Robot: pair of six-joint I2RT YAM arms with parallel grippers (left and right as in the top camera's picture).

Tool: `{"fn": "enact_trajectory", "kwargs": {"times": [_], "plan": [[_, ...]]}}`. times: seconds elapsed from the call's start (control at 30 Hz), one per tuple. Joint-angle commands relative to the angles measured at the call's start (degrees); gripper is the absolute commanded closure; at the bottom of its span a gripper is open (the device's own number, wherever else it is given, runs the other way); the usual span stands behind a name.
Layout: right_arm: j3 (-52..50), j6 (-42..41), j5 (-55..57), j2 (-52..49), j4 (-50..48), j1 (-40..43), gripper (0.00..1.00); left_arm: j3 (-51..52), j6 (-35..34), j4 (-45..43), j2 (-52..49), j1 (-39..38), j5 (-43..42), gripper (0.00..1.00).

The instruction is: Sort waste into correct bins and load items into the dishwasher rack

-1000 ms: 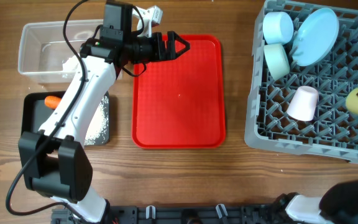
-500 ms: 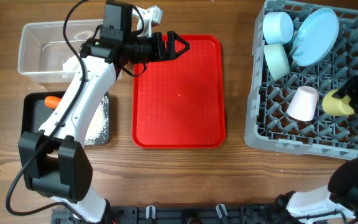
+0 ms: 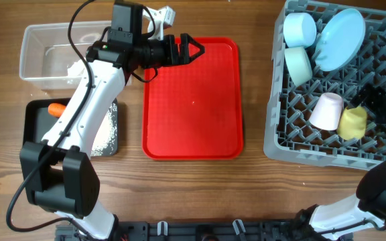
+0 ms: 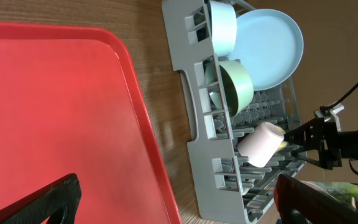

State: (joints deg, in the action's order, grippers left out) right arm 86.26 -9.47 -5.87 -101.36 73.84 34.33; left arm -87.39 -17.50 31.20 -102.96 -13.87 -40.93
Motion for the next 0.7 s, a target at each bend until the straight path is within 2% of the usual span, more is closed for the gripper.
{"fn": "enact_trajectory", "kwargs": {"times": [0.0,0.13,0.27,0.43,0.57,0.67], "plan": [[-0.39,-1.05,0.94,-1.22,-0.37,-0.15,0.00,-0.70,0.35,-0.13,0.79,0.15,0.37,0.00],[1.29,-0.87,-1.09,-1.01,0.02,-0.15,0.00,-0.70,0.35,-0.13,0.79,0.15,0.37,0.00],[10.62,2.36,-3.43,3.56,5.42,-1.64,0.00,-0.70,0.35,-0.13,0.79,0.15,0.37,0.00],[20.46,5.44,-3.65,16.35,10.82,-11.26,0.00,-0.70,0.35,-0.13,0.79,0.15,0.37,0.00],[20.39,-14.36,-3.65,27.65,12.37,-20.57,0.00,-0.70,0.35,-0.13,0.79,0.15,0.37,0.00],[20.39,-26.56,-3.58,32.89,12.63,-21.84,0.00,-0.70,0.35,-0.13,0.79,0.15,0.37,0.00]]}}
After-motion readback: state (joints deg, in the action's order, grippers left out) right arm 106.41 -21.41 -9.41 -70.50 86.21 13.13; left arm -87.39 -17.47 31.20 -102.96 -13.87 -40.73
